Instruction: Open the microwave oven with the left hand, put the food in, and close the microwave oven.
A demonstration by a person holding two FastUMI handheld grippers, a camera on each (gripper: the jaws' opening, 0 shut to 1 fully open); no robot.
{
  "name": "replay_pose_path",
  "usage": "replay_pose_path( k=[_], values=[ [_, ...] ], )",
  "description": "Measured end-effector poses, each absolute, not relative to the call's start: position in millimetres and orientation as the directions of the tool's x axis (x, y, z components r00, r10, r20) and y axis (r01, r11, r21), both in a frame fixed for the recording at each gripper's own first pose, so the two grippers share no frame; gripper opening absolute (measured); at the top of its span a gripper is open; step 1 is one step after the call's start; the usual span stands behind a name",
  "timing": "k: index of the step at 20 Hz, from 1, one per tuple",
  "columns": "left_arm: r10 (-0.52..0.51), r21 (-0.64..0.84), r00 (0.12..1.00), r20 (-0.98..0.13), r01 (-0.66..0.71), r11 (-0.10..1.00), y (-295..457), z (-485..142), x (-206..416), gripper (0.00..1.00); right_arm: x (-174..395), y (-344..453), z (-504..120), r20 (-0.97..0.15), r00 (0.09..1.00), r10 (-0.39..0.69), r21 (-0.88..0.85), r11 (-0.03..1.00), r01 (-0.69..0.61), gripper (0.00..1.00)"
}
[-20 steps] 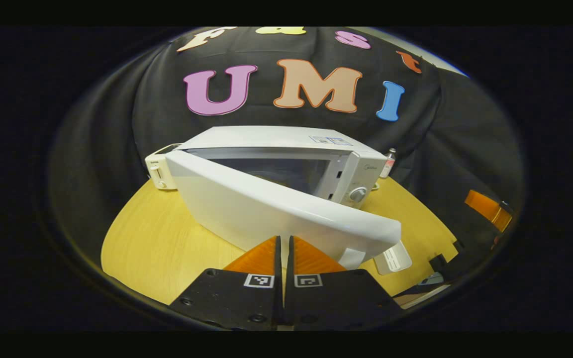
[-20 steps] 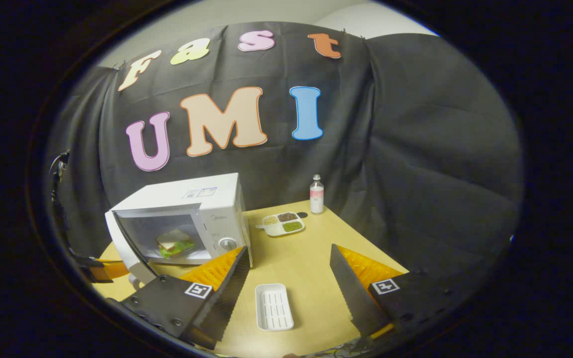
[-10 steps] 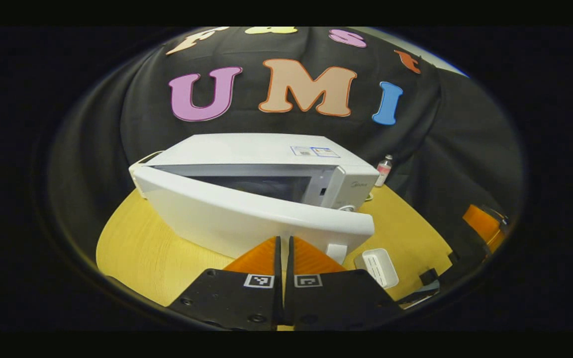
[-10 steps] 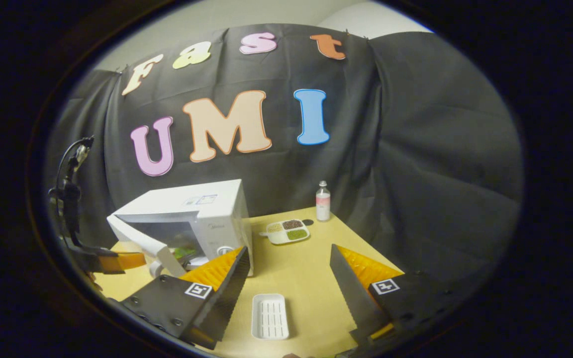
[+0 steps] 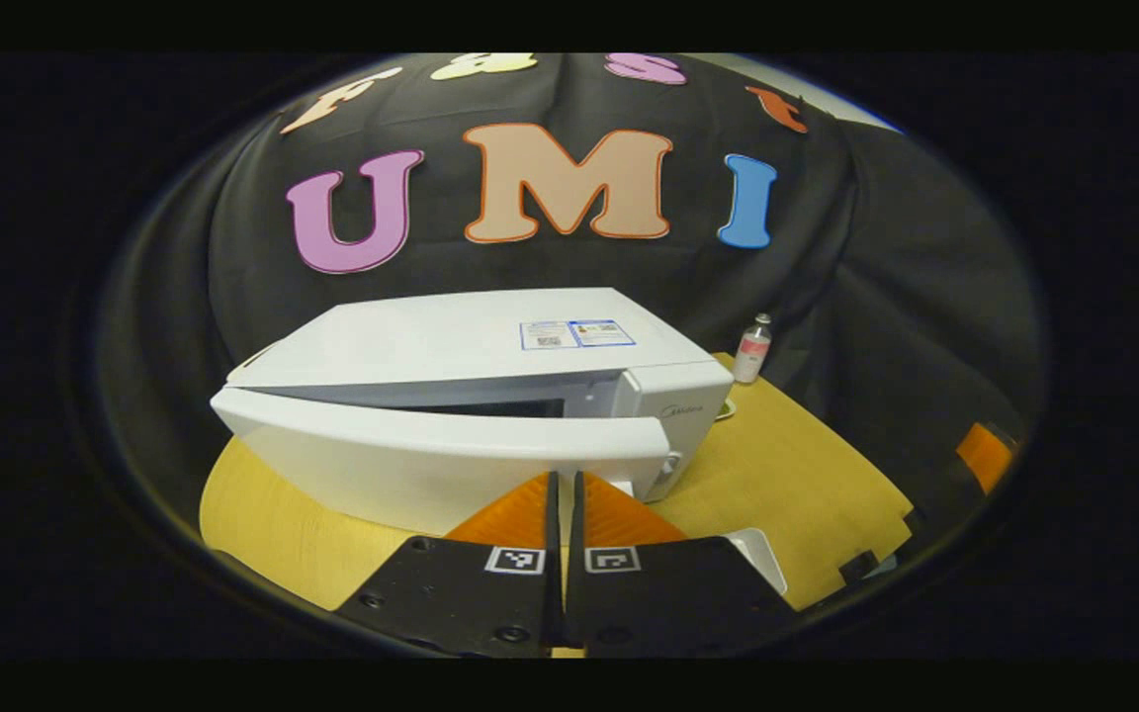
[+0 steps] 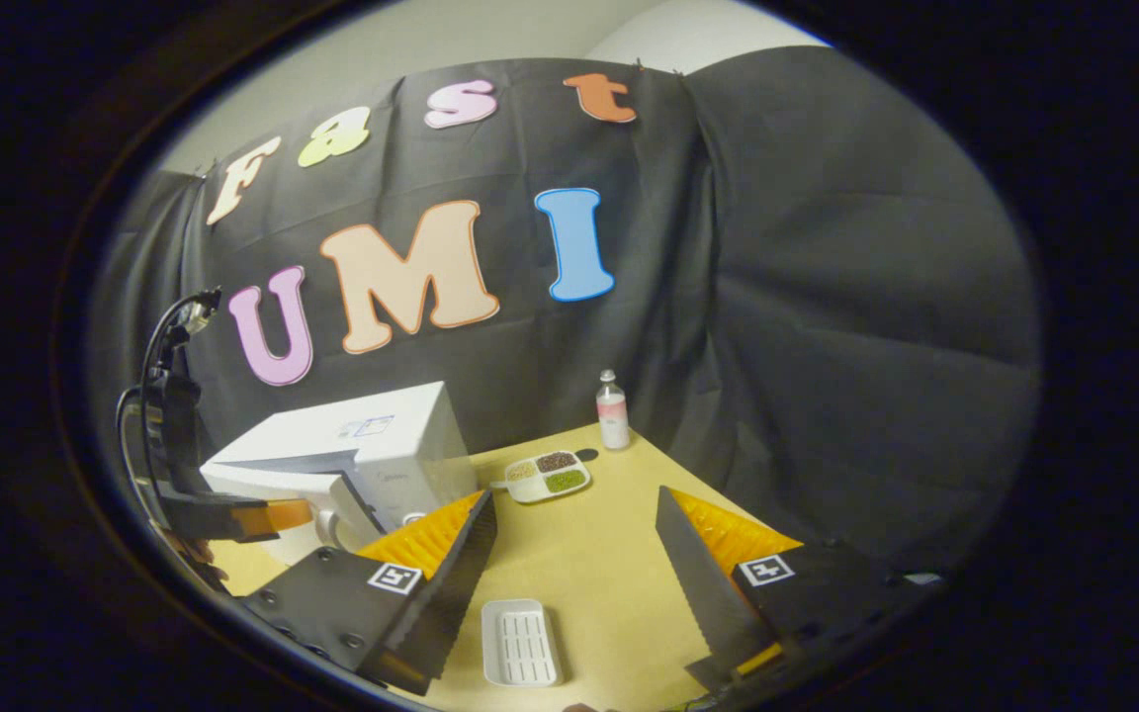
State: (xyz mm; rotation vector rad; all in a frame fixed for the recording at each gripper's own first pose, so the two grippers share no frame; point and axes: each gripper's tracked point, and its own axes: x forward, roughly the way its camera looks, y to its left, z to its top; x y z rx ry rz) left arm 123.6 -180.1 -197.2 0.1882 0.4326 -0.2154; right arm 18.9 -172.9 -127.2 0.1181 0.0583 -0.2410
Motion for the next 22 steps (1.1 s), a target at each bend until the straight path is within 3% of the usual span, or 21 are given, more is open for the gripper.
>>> replay_pose_path(
  k=[18,19,22],
  values=[
    [-0.087,0.1,0.917,-0.388,0.136,0.986,-182,-200,159,0.0,34,-180,-130,-0.082,0.972,-0.219,0.112,0.967,0.227,0.92],
    [-0.087,0.097,0.919,-0.386,0.134,0.986,-182,-200,159,0.04,37,-178,-131,-0.084,0.974,-0.212,0.108,0.969,0.22,0.92],
    [-0.083,0.09,0.923,-0.375,0.125,0.988,-182,-198,161,0.0,41,-171,-132,-0.092,0.978,-0.188,0.076,0.978,0.195,0.92]
  ],
)
